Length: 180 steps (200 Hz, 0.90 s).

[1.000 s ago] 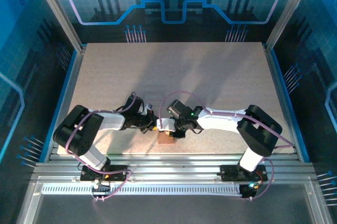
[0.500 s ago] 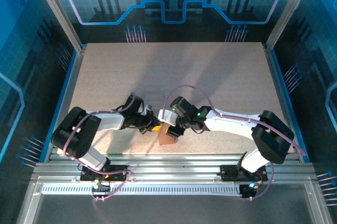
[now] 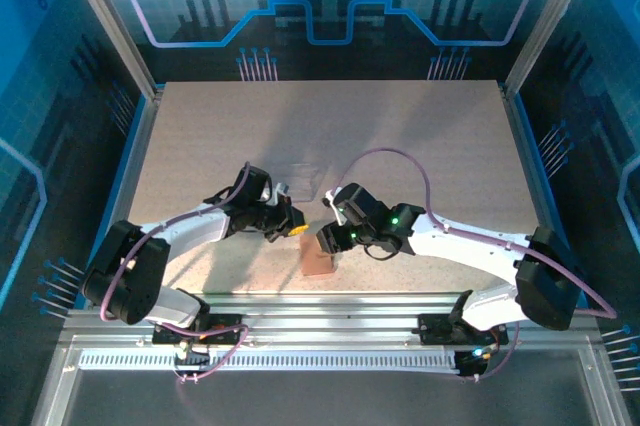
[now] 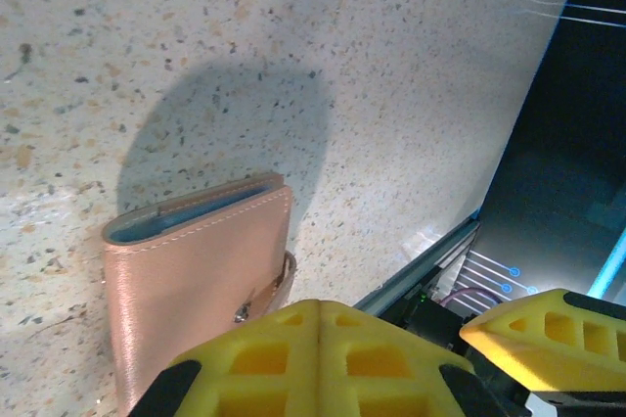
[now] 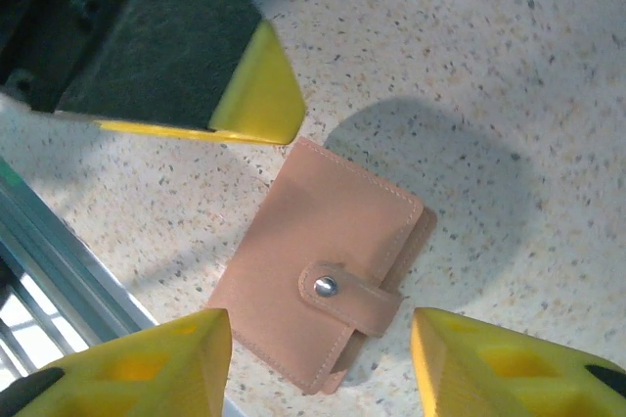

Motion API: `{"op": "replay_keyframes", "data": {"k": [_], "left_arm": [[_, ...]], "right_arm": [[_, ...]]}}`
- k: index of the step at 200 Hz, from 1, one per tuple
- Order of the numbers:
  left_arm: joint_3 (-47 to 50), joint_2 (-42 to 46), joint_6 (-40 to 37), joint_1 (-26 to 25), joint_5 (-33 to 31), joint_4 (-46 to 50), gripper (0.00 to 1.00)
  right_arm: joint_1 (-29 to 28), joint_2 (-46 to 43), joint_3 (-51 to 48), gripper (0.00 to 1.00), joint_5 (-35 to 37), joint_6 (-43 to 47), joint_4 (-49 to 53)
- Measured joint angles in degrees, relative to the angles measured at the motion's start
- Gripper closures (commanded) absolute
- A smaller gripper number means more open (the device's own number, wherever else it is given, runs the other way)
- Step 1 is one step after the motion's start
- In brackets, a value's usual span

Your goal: Take the credit cards out of the card holder

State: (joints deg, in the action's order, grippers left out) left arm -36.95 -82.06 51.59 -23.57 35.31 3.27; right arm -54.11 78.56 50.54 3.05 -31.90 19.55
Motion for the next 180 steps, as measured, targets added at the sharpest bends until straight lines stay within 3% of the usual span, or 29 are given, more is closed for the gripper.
{"op": "replay_keyframes", "data": {"k": [14, 24, 35, 133, 180], "left_arm": [[0.0, 0.0, -0.6, 0.0, -0.5, 0.8, 0.97], [0.0, 0.1, -0.8, 0.0, -0.7, 1.2, 0.97], [0.0, 0.1, -1.0, 0.0, -1.0, 1.4, 0.97], [0.0, 0.6, -3.3, 0.2, -3.0, 4.2, 0.97], [0.4, 0.8, -3.5, 0.2, -3.1, 4.2, 0.97]], "right_arm": [[0.0, 0.0, -0.3, 0.43, 0.2, -3.5, 0.5], [0.0, 0.2, -0.3, 0.33, 1.0, -5.2, 1.2], [-0.2, 1.0, -0.1, 0.29, 1.6, -6.9, 2.0], [-2.9, 19.8, 12.3, 0.23, 4.5, -9.4, 9.0], [-3.3, 22.6, 12.7, 0.28, 4.9, -10.6, 10.4]]}}
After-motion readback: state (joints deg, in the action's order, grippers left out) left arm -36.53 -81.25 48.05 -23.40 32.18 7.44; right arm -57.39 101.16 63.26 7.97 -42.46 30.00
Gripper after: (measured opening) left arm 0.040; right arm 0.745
